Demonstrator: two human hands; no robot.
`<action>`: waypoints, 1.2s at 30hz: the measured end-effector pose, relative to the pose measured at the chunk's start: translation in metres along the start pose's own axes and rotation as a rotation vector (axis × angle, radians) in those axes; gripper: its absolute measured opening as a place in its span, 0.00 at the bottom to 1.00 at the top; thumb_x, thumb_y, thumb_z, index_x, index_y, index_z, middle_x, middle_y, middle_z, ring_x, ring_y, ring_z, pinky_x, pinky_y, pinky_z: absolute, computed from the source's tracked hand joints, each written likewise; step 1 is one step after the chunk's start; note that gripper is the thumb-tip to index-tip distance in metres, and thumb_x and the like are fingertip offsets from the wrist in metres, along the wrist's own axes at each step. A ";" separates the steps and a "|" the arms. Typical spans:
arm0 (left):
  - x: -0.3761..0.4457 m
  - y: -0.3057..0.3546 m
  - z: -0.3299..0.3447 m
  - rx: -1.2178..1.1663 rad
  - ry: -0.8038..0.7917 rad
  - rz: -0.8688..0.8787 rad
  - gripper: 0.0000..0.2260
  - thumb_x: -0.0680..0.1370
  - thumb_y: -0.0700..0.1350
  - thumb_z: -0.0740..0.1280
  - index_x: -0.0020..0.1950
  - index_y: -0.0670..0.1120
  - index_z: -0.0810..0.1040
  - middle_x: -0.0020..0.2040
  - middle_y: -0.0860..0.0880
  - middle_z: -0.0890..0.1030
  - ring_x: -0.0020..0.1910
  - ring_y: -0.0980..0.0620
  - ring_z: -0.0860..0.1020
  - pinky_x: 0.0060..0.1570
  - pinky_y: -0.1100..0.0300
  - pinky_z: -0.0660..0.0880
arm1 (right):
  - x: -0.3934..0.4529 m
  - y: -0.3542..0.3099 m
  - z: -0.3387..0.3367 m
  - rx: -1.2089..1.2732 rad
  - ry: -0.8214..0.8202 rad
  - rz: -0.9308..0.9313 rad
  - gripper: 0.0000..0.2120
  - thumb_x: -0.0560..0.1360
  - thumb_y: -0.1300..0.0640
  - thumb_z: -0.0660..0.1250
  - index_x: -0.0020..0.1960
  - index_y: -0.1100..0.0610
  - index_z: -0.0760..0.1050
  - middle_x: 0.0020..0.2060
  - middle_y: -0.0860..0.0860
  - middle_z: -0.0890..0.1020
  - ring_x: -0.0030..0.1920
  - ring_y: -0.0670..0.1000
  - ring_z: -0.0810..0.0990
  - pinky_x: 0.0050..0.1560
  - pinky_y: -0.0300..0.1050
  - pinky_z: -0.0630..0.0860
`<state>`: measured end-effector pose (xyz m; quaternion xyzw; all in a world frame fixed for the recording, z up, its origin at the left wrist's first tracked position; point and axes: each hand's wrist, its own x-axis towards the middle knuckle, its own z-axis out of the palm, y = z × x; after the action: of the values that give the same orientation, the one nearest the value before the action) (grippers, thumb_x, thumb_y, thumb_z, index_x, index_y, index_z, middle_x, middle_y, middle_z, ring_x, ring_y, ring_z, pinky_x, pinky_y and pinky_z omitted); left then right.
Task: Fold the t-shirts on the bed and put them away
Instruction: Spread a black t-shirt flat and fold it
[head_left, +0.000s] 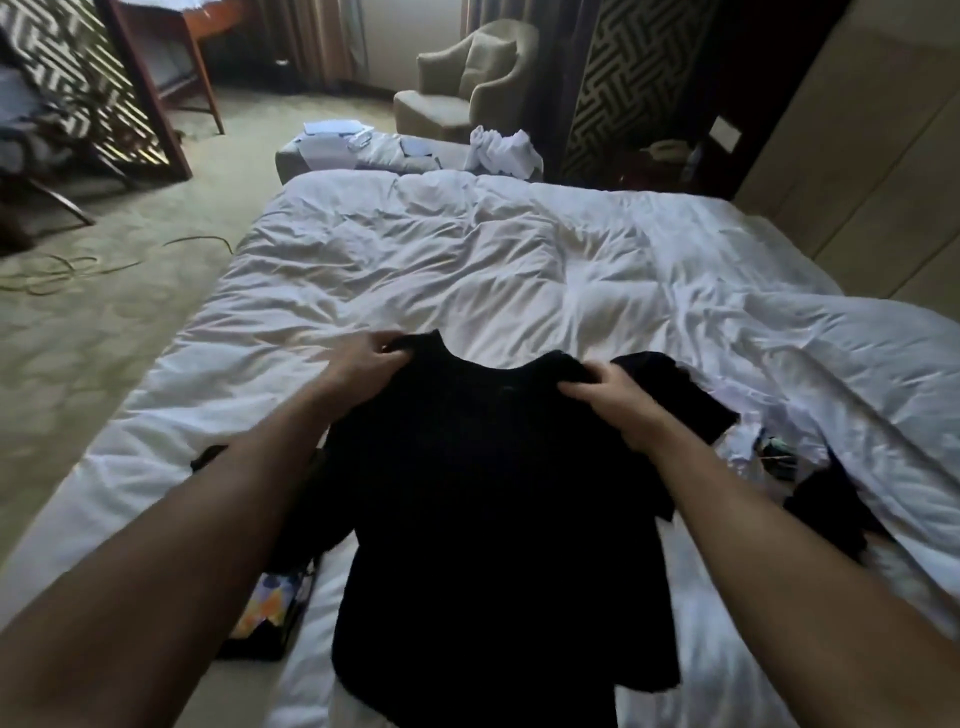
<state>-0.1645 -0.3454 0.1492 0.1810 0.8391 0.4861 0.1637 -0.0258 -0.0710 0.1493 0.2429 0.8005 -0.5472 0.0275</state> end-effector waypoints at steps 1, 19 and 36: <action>0.016 -0.019 0.014 0.039 0.018 -0.028 0.09 0.78 0.44 0.66 0.55 0.53 0.82 0.51 0.48 0.85 0.50 0.48 0.82 0.50 0.59 0.76 | 0.022 0.022 0.006 -0.071 0.045 0.003 0.11 0.75 0.58 0.70 0.56 0.61 0.79 0.51 0.61 0.84 0.53 0.60 0.82 0.61 0.60 0.76; 0.139 -0.284 0.148 0.577 0.186 -0.549 0.29 0.77 0.58 0.67 0.71 0.43 0.68 0.69 0.37 0.70 0.69 0.36 0.68 0.65 0.42 0.67 | 0.188 0.268 0.072 -0.546 0.357 0.297 0.31 0.75 0.39 0.66 0.68 0.59 0.67 0.65 0.62 0.71 0.65 0.64 0.71 0.61 0.56 0.71; 0.100 -0.296 0.108 0.310 0.212 -0.665 0.12 0.72 0.47 0.72 0.53 0.44 0.76 0.54 0.40 0.79 0.57 0.38 0.77 0.56 0.49 0.73 | 0.109 0.262 0.022 -0.267 0.433 0.467 0.10 0.78 0.53 0.68 0.49 0.62 0.77 0.40 0.56 0.79 0.46 0.57 0.77 0.44 0.45 0.68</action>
<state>-0.2464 -0.3540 -0.1714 -0.1295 0.9280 0.2897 0.1954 -0.0172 0.0228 -0.1193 0.5245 0.7750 -0.3524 0.0129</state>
